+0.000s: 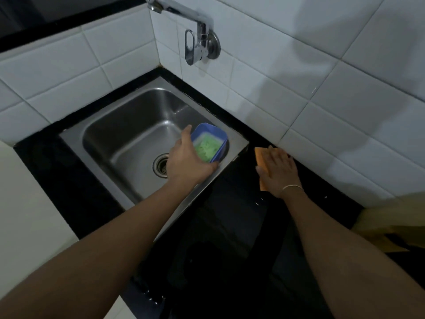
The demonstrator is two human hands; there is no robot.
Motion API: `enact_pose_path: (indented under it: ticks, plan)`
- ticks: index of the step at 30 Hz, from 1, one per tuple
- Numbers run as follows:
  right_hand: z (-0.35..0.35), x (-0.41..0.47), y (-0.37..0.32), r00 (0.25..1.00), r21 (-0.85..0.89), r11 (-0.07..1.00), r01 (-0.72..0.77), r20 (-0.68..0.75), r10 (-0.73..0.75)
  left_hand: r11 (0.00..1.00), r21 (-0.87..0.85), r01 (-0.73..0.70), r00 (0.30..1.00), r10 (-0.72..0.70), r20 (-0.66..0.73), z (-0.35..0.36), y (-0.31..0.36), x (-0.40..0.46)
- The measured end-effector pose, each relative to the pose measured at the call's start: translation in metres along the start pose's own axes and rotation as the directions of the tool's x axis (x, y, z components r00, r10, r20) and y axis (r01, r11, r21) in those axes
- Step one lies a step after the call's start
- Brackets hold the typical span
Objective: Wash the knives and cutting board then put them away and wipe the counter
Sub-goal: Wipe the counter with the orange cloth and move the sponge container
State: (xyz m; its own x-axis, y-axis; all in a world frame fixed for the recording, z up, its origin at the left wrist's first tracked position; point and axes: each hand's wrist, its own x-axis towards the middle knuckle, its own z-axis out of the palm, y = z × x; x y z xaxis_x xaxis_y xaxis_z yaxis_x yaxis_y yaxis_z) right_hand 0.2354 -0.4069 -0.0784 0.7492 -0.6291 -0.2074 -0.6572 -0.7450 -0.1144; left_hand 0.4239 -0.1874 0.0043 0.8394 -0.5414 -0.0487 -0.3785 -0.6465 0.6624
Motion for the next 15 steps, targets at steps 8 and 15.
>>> enact_pose_path:
  ticks: [8,15]
  plan:
    - [0.021,-0.1,0.0,0.903,0.074,0.901,-0.428,-0.007,0.43,0.995,-0.05,-0.086,0.996,0.087,0.02,-0.008,0.002,-0.008]
    - [0.036,-0.098,-0.125,0.958,0.088,0.956,-0.278,-0.04,0.283,0.995,-0.052,-0.085,0.996,0.085,0.015,-0.015,-0.009,-0.003]
